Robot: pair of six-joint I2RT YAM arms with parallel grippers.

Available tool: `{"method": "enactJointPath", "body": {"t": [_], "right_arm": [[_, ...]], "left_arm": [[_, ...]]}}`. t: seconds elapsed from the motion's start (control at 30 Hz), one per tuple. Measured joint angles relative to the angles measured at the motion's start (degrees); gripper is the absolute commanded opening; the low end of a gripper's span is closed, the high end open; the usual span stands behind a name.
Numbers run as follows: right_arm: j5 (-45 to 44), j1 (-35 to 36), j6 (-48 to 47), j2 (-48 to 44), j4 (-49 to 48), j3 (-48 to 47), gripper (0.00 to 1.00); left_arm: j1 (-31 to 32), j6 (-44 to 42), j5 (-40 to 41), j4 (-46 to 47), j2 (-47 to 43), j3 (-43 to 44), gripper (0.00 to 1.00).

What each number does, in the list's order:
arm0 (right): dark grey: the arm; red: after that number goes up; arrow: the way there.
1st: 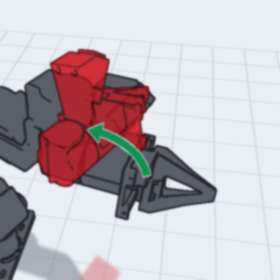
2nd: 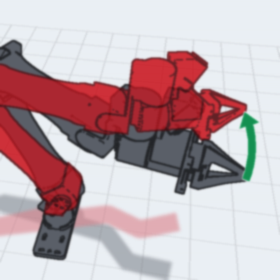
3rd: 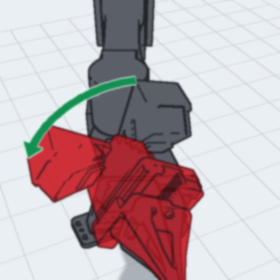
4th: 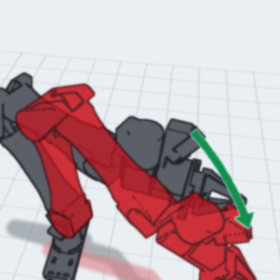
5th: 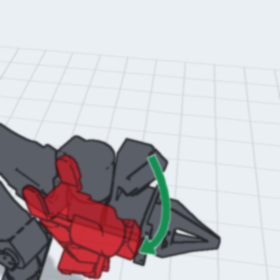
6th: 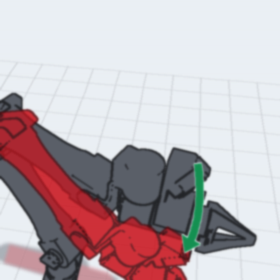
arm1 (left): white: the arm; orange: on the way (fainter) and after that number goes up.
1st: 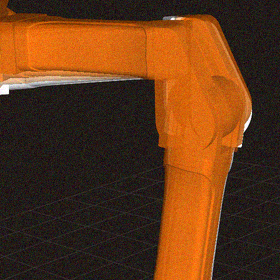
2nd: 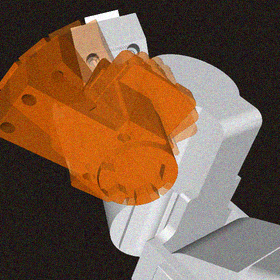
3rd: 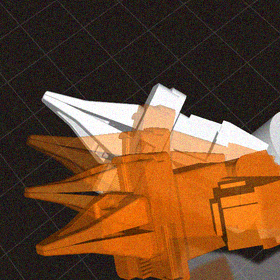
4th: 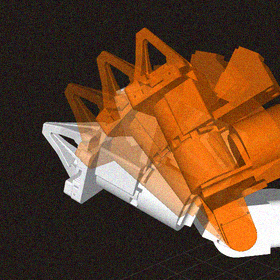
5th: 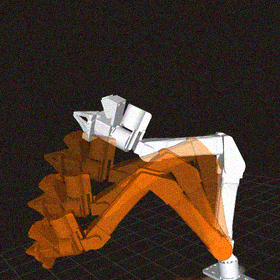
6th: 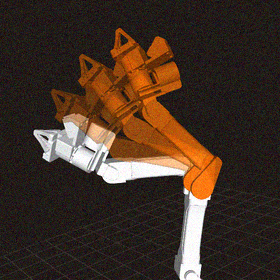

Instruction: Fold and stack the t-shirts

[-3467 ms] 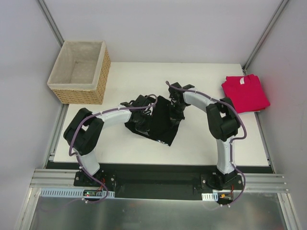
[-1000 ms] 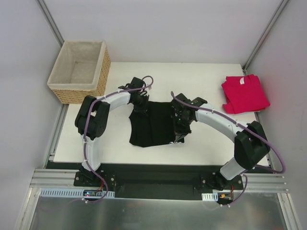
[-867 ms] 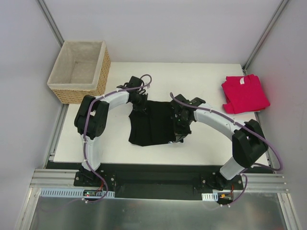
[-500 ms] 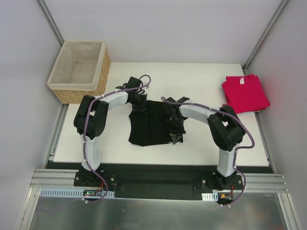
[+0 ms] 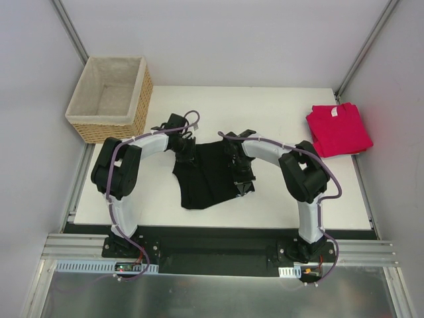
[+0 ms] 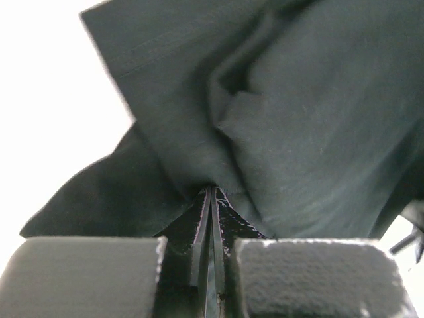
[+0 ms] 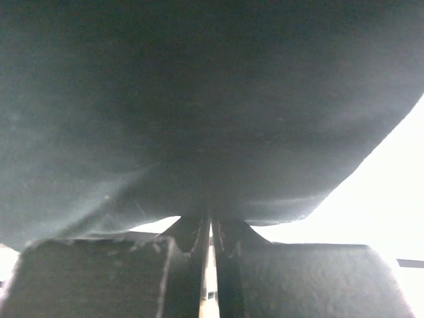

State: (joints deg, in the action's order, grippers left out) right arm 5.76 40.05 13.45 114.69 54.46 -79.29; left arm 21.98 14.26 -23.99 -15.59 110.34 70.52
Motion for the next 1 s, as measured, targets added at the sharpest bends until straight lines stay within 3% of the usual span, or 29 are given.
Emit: {"method": "enactJointPath", "body": {"t": [0.3, 0.5, 0.7, 0.87, 1.0], "right_arm": [[-2.75, -9.75, -6.75, 5.16, 3.48, -10.19, 0.01], [-2.82, -17.42, -11.82, 12.63, 3.28, -24.06, 0.01], [0.59, -20.13, -16.22, 18.86, 3.78, -32.17, 0.01], [2.43, -20.59, -17.75, 19.08, 3.78, -32.52, 0.01], [3.06, -20.72, -16.90, 13.22, -1.05, -23.69, 0.01]], "left_arm": [[0.20, 5.92, -3.17, -1.90, -11.61, -15.69, 0.00], [0.92, 9.57, -4.44, -3.39, -18.43, -20.85, 0.00], [0.94, 12.61, -4.55, -3.56, -23.41, -23.30, 0.00], [0.94, 13.46, -4.55, -4.02, -24.44, -23.76, 0.00], [0.94, 13.51, -4.50, -4.46, -25.66, -23.71, 0.00]]}}
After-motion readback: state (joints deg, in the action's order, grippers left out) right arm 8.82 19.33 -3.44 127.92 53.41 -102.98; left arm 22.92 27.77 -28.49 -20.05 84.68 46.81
